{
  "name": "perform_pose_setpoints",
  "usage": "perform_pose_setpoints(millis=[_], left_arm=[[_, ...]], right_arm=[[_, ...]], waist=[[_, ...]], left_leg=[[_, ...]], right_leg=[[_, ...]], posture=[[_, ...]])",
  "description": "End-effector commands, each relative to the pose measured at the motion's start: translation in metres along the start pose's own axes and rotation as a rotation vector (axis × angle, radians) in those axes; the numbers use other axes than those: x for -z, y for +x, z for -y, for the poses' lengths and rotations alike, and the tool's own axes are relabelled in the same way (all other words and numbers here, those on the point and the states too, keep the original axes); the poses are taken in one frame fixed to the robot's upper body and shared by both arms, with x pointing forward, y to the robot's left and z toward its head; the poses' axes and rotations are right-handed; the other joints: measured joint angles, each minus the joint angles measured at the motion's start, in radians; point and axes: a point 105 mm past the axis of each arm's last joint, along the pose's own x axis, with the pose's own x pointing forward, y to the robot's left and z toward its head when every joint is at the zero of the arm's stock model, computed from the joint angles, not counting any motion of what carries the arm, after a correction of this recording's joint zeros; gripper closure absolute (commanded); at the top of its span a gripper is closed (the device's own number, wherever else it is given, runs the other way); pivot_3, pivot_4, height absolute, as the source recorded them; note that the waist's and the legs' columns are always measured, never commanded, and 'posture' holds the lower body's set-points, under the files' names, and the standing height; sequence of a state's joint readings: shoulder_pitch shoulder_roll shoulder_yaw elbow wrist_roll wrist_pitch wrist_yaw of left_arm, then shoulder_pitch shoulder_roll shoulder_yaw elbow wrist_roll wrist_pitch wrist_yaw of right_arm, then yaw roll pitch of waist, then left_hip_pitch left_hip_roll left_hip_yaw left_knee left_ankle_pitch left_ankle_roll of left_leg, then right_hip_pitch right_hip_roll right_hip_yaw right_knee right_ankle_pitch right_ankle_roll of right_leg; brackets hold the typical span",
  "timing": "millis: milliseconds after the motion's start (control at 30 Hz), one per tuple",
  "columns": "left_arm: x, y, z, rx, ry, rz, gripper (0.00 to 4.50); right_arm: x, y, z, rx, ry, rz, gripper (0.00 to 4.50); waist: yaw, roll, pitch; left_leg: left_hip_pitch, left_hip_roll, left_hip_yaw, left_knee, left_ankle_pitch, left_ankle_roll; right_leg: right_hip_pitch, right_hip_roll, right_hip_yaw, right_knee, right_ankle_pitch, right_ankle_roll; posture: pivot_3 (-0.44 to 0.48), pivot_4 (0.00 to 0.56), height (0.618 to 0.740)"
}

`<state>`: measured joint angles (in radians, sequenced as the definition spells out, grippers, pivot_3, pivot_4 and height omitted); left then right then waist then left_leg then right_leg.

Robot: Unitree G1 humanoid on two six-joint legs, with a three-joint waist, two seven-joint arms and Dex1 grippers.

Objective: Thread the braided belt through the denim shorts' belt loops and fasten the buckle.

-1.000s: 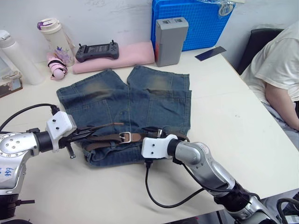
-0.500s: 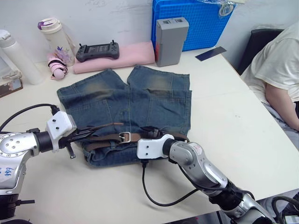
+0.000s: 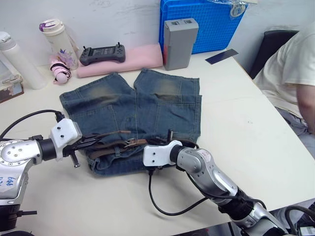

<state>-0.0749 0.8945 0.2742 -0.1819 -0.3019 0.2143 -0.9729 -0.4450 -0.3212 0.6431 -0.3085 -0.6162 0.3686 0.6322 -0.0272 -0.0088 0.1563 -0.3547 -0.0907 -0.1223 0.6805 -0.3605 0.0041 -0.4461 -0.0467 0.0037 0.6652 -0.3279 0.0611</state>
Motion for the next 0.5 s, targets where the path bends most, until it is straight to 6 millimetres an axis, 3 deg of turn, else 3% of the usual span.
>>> perform_pose_setpoints(millis=[33,500], left_arm=[[-0.0043,-0.0022,-0.0028,0.009,0.065,-0.014,4.5],[-0.0049,-0.0009,-0.0074,0.034,0.141,-0.034,4.5]], right_arm=[[-0.0081,-0.0038,0.0213,0.116,-0.001,0.032,4.49],[-0.0127,-0.0045,0.0273,0.166,0.032,0.053,4.49]], waist=[[0.0,0.0,0.0],[0.0,0.0,0.0]], left_leg=[[0.0,0.0,0.0,0.0,0.0,0.0],[0.0,0.0,0.0,0.0,0.0,0.0]], right_leg=[[0.0,0.0,0.0,0.0,0.0,0.0],[0.0,0.0,0.0,0.001,0.0,0.0]], posture=[[0.0,0.15,0.709],[0.0,0.15,0.709]])
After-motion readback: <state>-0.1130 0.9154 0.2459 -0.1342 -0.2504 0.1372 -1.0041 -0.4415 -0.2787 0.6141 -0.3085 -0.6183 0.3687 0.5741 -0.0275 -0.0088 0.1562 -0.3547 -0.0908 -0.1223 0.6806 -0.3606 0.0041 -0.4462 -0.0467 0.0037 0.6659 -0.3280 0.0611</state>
